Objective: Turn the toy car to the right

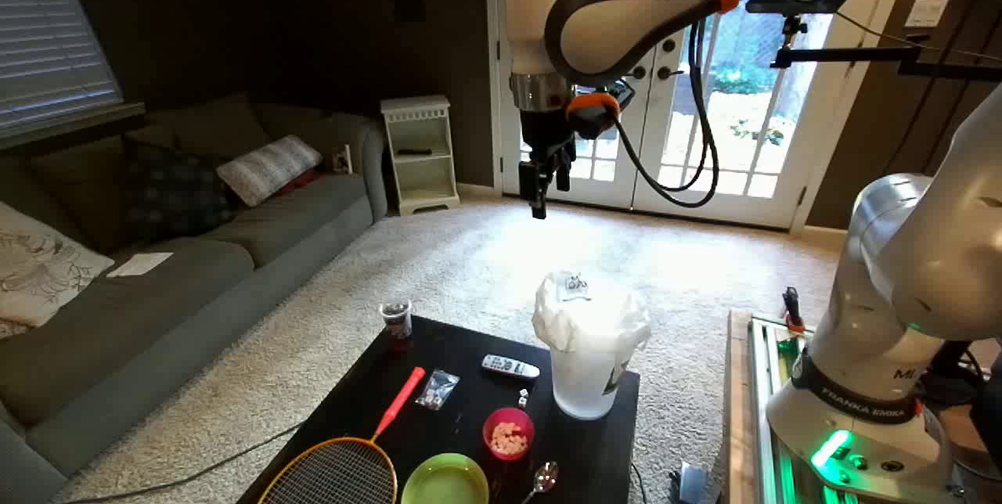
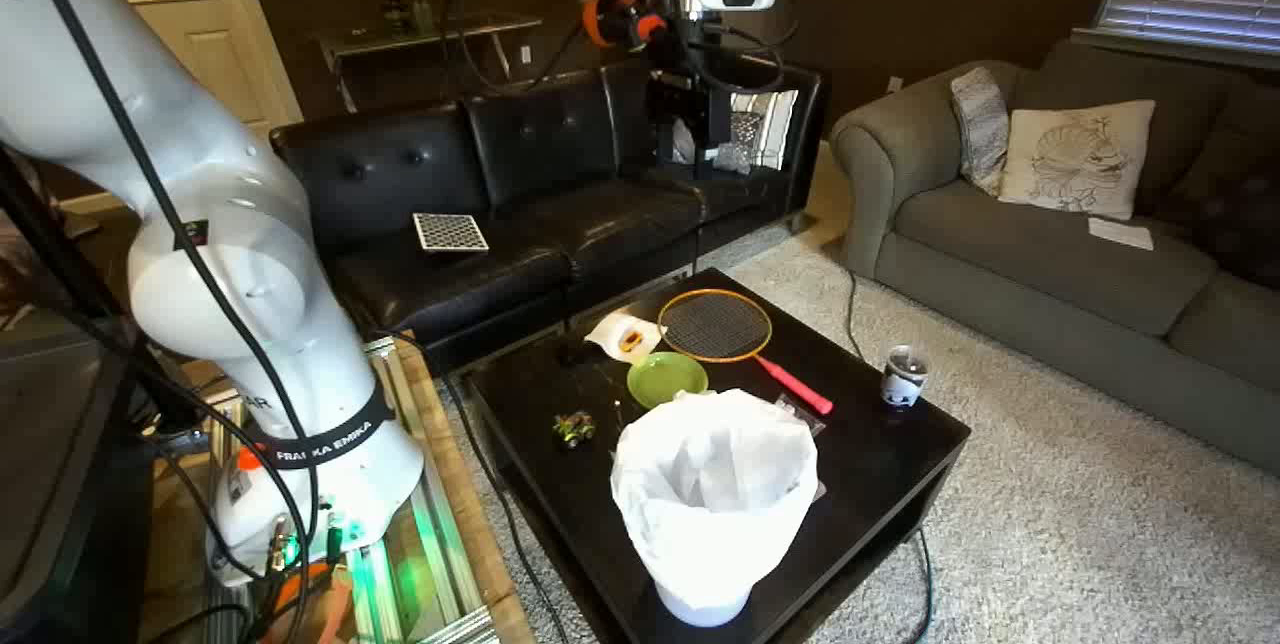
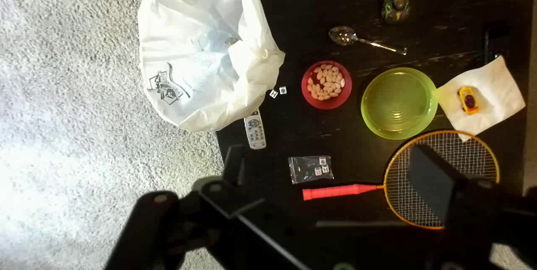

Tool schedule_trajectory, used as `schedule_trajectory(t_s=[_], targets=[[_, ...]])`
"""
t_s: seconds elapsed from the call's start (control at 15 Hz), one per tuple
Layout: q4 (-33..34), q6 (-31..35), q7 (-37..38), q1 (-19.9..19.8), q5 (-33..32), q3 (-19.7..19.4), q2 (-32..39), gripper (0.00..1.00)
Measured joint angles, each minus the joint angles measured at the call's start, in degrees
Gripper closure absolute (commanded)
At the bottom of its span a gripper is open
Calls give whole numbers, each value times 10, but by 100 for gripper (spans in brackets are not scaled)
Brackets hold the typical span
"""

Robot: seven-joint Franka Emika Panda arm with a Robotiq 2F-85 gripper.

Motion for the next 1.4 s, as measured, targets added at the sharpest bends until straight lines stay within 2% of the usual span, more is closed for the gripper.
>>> schedule_trajectory(t_s=[0.8, 1.4], targets=[[-2, 0, -3, 5, 4, -1, 8, 0], [-10, 61, -6, 60, 42, 15, 192, 0]])
